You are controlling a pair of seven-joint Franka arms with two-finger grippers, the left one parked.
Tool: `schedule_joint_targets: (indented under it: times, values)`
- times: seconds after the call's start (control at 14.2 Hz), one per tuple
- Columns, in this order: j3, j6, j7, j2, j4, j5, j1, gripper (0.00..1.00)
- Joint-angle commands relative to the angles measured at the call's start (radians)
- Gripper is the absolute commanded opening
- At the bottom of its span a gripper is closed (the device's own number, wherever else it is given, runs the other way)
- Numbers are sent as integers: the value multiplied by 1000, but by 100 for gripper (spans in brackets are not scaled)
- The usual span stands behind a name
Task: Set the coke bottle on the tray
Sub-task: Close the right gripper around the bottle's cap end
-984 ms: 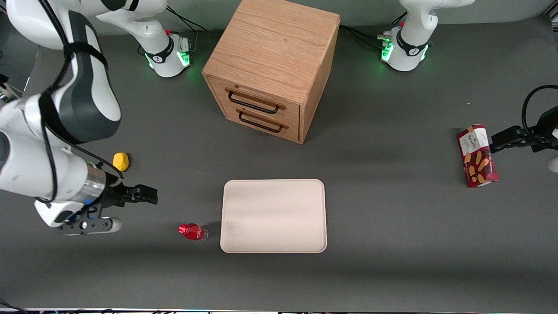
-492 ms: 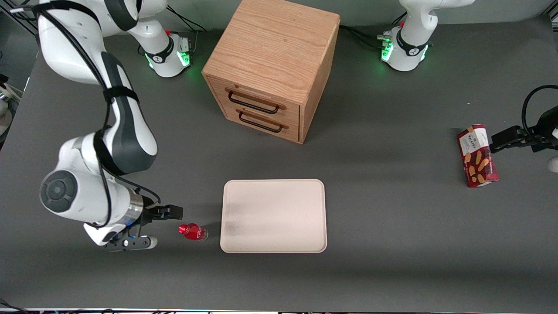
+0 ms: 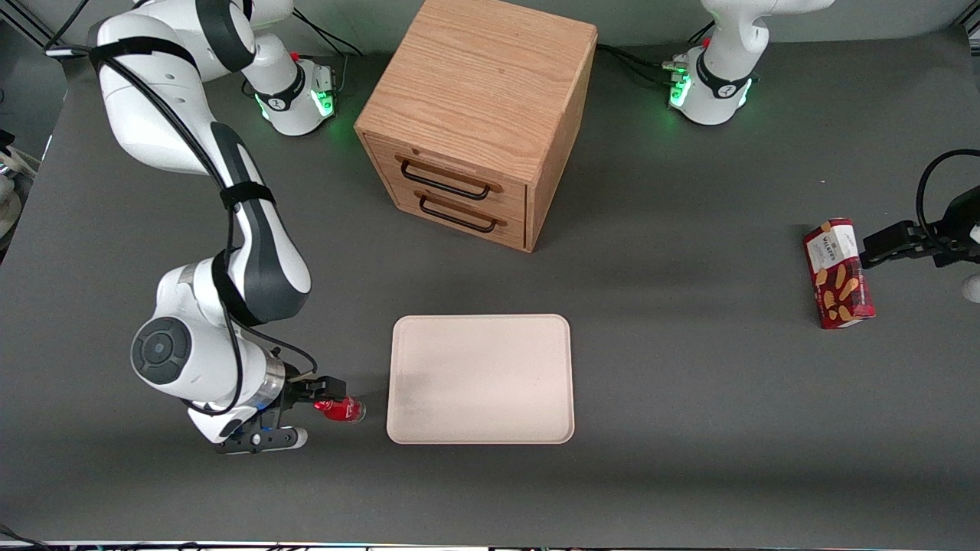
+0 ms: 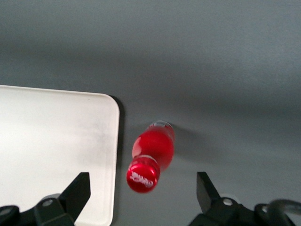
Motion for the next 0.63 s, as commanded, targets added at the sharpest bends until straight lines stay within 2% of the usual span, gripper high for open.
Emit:
schedule_joint_targets:
  times: [0.0,0.14,0.28,0.49,0.56]
  values:
    - [10,22,21,40,35,-23,0,100]
    - [10,32,16,46,31,-23,0,100]
    - [10,39,13,47,16,-29,-1,94]
    - [10,40,10,46,2,-33,-1,74]
    - [10,40,10,46,2,-33,-1,63]
